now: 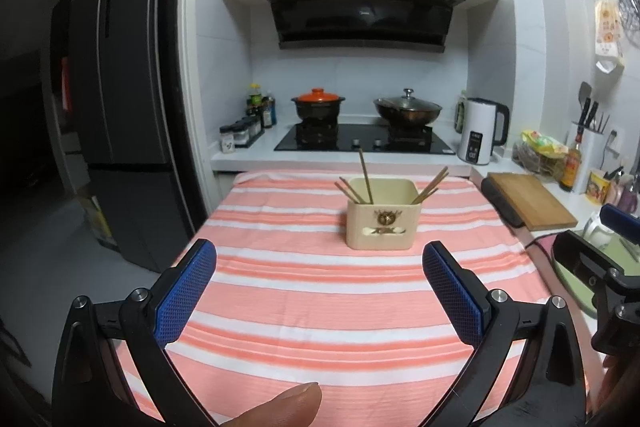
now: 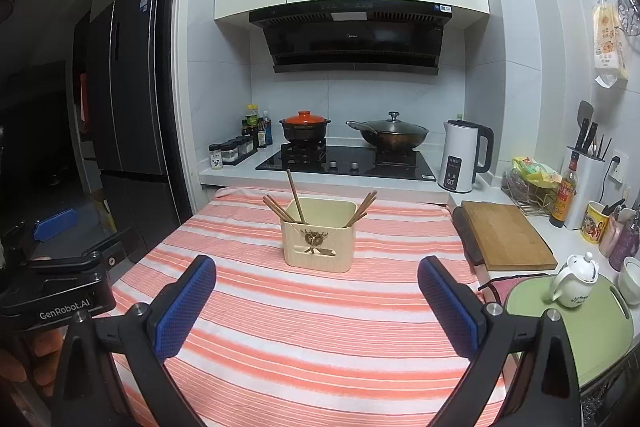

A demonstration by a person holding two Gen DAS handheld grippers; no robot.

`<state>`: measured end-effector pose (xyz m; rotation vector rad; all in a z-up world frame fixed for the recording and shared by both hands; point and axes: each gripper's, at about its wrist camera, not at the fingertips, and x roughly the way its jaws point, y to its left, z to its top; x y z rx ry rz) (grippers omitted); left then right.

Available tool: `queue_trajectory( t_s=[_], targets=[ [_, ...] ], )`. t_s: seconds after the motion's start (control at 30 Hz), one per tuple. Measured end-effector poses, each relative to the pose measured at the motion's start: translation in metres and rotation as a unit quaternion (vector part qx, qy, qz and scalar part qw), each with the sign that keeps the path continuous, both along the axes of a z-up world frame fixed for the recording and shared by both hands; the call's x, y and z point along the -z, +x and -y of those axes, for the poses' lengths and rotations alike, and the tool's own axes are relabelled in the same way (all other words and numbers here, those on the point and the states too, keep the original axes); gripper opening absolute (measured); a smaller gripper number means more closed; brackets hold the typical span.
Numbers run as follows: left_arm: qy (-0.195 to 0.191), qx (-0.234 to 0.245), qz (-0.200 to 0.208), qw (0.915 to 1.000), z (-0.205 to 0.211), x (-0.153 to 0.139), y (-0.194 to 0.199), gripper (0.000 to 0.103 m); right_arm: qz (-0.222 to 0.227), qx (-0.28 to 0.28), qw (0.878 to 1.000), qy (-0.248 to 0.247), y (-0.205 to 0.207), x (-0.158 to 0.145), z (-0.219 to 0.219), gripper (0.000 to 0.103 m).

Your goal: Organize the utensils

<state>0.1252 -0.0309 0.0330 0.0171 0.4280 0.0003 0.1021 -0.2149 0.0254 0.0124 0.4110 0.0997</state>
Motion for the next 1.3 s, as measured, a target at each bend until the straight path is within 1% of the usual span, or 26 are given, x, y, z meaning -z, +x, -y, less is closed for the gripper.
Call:
queue_trajectory(
  t_s=[0.17, 0.4, 1.3],
  targets=[
    [-0.007, 0.011, -0.010, 0.9999, -0.0006, -0.0005, -0.0020, 0.103, 0.001, -0.001, 1.000, 0.000, -0.0029, -0.0004, 0.0002, 0.103],
    [0.004, 0.013, -0.007, 0.9999, 0.0029, -0.0004, -0.0036, 0.103, -0.001, -0.004, 1.000, 0.000, -0.0056, -0.0016, -0.0001, 0.103],
    [0.004, 0.006, -0.009, 0.9999, -0.0008, -0.0013, 0.0003, 0.103, -0.001, -0.014, 1.000, -0.001, -0.0088, -0.0055, -0.0056, 0.103]
  ],
)
